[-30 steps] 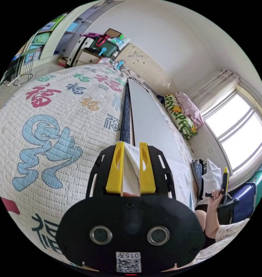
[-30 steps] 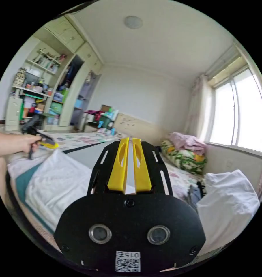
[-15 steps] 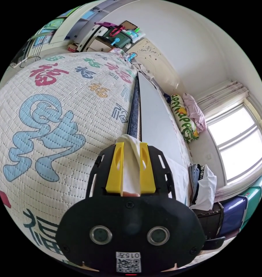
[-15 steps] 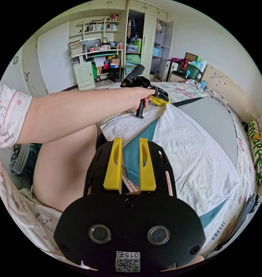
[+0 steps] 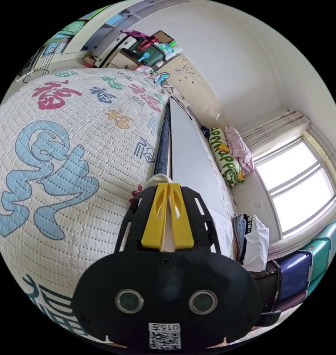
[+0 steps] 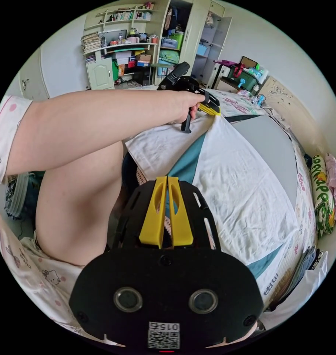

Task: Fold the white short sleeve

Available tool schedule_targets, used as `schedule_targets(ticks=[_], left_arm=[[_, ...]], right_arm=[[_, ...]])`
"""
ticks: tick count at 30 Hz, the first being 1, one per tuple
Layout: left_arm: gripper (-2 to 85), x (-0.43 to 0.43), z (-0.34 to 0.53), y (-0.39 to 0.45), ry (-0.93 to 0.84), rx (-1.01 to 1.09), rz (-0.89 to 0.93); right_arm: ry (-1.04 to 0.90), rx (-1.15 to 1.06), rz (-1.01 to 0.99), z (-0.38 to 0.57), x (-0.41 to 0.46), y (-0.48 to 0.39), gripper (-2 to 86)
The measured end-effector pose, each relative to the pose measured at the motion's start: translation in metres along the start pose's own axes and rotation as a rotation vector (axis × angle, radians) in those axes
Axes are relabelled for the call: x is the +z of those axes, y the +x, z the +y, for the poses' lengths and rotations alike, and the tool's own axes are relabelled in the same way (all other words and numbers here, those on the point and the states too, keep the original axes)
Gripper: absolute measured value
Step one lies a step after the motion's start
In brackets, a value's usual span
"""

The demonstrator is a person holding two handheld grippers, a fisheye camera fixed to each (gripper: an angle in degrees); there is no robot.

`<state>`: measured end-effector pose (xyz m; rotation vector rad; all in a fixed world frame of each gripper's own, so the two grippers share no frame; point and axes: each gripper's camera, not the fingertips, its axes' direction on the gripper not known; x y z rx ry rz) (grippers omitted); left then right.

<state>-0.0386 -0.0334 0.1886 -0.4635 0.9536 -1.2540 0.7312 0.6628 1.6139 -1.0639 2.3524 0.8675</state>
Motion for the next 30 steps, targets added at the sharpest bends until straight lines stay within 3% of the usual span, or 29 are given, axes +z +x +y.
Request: schedule_targets(ticks=[13,21,30], left_arm=[[-0.6,-0.046,-0.120,0.068,-0.050,-0.013,-0.061],[-0.7,-0.128,-0.183,0.186,0.027,0.158,-0.125],[2.0,-0.168,-0.211,0.387,-0.010,0.558,-0.082]], right_arm=[[-0.004,0.039,-0.077,-0.020,-0.082,0.048,-1.0],[0.114,0.393,-0.035,0.012,-0.247,0.232,-0.8],[0.280,0.899,0.049,0.101,-0.437,0.443,5.0]])
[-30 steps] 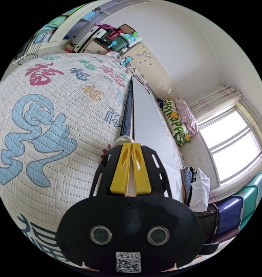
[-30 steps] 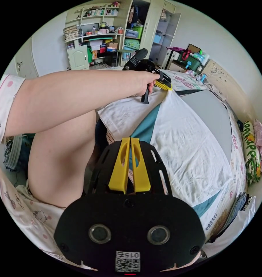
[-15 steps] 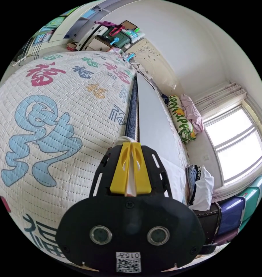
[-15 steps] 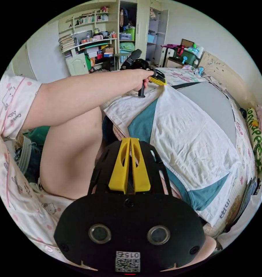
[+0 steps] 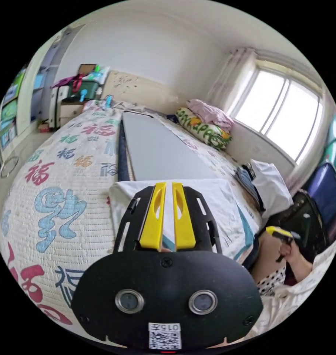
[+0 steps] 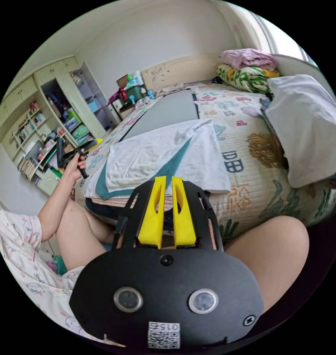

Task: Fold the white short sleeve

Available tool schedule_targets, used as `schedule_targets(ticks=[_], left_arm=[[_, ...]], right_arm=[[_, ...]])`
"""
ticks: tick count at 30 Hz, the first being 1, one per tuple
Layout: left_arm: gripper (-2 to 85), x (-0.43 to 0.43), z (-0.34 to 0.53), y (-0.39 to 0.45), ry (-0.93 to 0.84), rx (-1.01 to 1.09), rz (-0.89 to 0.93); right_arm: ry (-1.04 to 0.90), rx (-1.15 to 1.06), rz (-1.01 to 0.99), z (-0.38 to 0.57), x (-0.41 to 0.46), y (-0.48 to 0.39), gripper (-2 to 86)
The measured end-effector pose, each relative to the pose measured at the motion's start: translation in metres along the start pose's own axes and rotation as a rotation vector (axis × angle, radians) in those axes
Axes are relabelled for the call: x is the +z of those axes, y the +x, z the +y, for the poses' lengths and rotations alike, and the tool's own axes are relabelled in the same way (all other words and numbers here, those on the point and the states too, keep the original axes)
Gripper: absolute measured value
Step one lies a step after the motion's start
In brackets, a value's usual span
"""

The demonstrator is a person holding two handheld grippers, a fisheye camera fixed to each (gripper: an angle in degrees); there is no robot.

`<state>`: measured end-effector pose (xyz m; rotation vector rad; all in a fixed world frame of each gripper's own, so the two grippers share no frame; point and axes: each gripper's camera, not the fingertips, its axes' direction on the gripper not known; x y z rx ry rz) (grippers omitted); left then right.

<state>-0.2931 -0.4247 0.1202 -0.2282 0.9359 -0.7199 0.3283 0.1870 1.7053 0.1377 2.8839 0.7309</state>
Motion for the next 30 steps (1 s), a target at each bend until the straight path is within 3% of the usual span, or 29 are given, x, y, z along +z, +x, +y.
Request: schedule_targets(ticks=[5,10,18,23,30], left_arm=[[5.6,0.029,-0.085,0.120,-0.160,0.249,0.043],[6.5,0.082,-0.187,0.218,-0.204,0.299,0.177],[8.4,0.236,-0.346,0.392,-0.304,0.425,0.187],[10.0,0.360,-0.423,0.494,-0.415,0.506,0.104],[7.9,0.488,-0.454,0.551,-0.565,0.616,-0.097]], right_arm=[[0.064,0.205,0.089,-0.066,-0.055,0.074,8.8],[0.022,0.295,0.045,-0.139,-0.068,0.114,10.9],[0.054,0.358,0.004,-0.228,-0.100,0.124,6.5],[0.116,0.325,-0.030,-0.240,-0.134,0.125,2.2],[0.149,0.331,-0.107,-0.252,-0.182,0.119,0.3]])
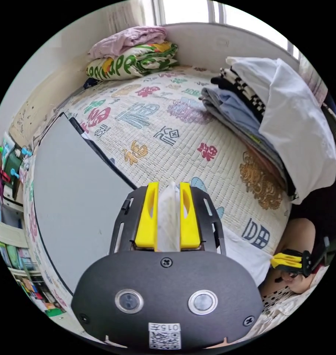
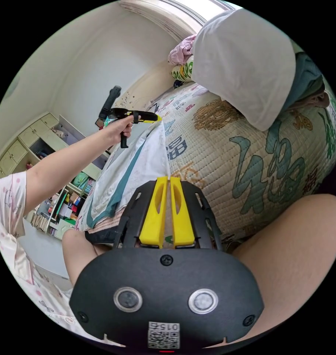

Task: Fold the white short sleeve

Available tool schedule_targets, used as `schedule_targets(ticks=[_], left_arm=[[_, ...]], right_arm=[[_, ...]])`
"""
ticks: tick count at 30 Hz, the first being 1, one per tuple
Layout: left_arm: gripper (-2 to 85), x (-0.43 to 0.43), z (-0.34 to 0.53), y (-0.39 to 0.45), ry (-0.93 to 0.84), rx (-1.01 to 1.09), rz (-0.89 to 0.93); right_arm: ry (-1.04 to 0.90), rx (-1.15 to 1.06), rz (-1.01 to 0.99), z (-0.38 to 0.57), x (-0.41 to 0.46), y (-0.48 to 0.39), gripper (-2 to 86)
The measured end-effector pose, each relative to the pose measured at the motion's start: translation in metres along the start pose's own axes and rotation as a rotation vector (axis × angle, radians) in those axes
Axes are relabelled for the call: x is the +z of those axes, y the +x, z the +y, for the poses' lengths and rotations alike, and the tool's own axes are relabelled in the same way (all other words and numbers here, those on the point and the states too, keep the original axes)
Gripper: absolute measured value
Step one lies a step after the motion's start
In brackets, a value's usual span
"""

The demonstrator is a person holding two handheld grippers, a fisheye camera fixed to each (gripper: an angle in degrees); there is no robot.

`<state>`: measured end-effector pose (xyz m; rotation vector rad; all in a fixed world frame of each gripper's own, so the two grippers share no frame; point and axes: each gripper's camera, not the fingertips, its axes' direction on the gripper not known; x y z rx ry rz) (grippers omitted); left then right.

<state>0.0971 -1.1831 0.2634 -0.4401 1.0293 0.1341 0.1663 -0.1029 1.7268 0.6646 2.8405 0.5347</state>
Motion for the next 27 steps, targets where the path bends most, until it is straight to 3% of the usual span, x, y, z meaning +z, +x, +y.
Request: schedule_targets(ticks=[6,9,14,17,22,27], left_arm=[[0.5,0.027,-0.017,-0.015,-0.056,-0.001,-0.025],[-0.1,0.002,-0.003,-0.037,0.054,-0.063,0.028],[-0.3,-0.068,0.044,-0.089,0.331,-0.185,0.269],[-0.3,-0.115,0.103,-0.125,0.497,-0.208,0.427],[-0.4,-0.150,0.242,-0.199,0.616,-0.240,0.458],[-0.5,-0.121,0.431,-0.304,0.567,-0.384,0.398]], right_arm=[[0.054,-0.014,-0.040,0.006,-0.046,-0.016,0.0],[0.107,-0.031,-0.025,0.013,-0.081,-0.022,0.0],[0.285,-0.049,0.057,0.035,-0.163,-0.030,0.0],[0.371,-0.158,0.048,0.063,-0.210,-0.063,0.0],[0.317,-0.477,-0.065,0.140,-0.209,-0.170,0.1],[0.053,-0.618,-0.339,0.250,-0.082,-0.264,0.0]])
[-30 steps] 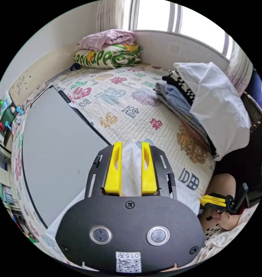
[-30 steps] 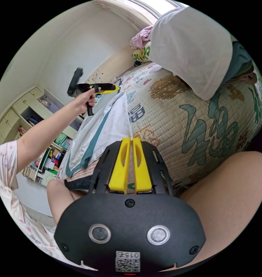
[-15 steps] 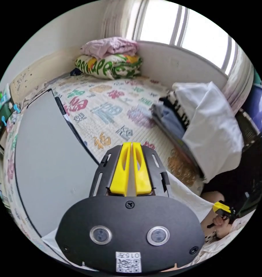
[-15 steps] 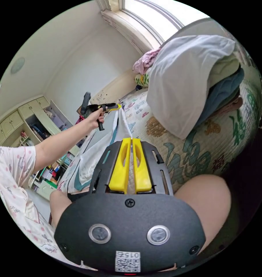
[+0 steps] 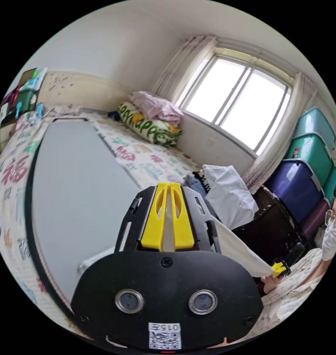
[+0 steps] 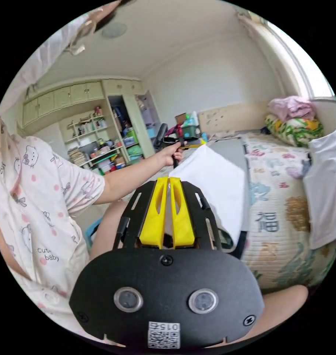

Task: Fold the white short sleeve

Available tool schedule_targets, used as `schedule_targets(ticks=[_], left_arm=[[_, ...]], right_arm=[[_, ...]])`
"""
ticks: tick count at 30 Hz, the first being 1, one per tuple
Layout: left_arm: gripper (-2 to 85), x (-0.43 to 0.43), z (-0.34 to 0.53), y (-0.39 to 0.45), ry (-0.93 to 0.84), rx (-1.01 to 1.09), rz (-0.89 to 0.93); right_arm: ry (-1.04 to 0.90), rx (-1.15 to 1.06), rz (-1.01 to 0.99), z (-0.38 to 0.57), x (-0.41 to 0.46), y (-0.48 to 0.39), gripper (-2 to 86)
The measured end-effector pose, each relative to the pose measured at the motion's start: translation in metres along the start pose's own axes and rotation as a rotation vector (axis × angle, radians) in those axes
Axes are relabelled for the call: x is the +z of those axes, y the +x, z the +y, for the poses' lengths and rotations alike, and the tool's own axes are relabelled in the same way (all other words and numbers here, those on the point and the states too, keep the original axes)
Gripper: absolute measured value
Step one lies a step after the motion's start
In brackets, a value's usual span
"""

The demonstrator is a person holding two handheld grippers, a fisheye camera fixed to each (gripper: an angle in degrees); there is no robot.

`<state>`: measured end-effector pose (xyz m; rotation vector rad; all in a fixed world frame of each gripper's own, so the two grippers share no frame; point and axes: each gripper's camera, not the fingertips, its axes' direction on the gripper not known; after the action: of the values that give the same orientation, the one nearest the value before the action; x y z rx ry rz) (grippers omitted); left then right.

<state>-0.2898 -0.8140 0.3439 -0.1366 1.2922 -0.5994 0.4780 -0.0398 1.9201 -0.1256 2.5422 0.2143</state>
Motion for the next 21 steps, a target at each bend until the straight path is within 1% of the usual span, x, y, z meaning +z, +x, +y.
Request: schedule_targets(ticks=[1,2,3,4,6,8,9,11,13,14,15,17,19,21], left_arm=[[-0.5,-0.016,0.034,-0.043,-0.037,-0.055,-0.034],[-0.5,-0.030,0.069,-0.083,-0.061,-0.104,-0.079],[-0.5,-0.035,0.087,-0.100,-0.067,-0.125,-0.108],[-0.6,-0.041,0.120,-0.132,-0.080,-0.167,-0.161],[-0.6,-0.041,0.164,-0.171,-0.126,-0.210,-0.220],[-0.5,-0.043,0.209,-0.200,-0.128,-0.221,-0.303],[-0.5,-0.046,0.219,-0.205,-0.117,-0.219,-0.316],[0.0,-0.053,0.244,-0.219,-0.081,-0.233,-0.310],[1.8,-0.053,0.262,-0.235,-0.065,-0.274,-0.235],[5.9,-0.047,0.266,-0.238,-0.073,-0.277,-0.191],[8.0,-0.043,0.269,-0.240,-0.078,-0.284,-0.177],[9.3,-0.022,0.279,-0.243,-0.123,-0.287,-0.159],[7.1,0.014,0.291,-0.244,-0.224,-0.256,-0.133],[4.1,0.031,0.298,-0.240,-0.254,-0.234,-0.152]], right_arm=[[-0.030,0.001,-0.032,0.009,0.024,-0.008,0.0],[-0.112,-0.020,-0.075,0.029,0.073,-0.025,0.0],[-0.205,-0.047,-0.094,0.051,0.122,-0.042,0.0],[-0.243,-0.059,-0.098,0.063,0.144,-0.050,0.0],[-0.377,-0.097,-0.091,0.113,0.217,-0.073,0.0],[-0.437,-0.115,-0.078,0.146,0.250,-0.082,0.1],[-0.456,-0.120,-0.068,0.165,0.265,-0.086,0.1],[-0.488,-0.121,-0.057,0.191,0.284,-0.086,0.0],[-0.512,-0.116,-0.047,0.216,0.301,-0.083,0.0],[-0.531,-0.116,-0.043,0.231,0.312,-0.080,0.0],[-0.546,-0.119,-0.038,0.245,0.322,-0.077,-0.1],[-0.563,-0.110,-0.036,0.265,0.334,-0.070,-0.1],[-0.576,-0.100,-0.034,0.283,0.344,-0.063,-0.2],[-0.578,-0.121,-0.014,0.303,0.355,-0.057,-0.4]])
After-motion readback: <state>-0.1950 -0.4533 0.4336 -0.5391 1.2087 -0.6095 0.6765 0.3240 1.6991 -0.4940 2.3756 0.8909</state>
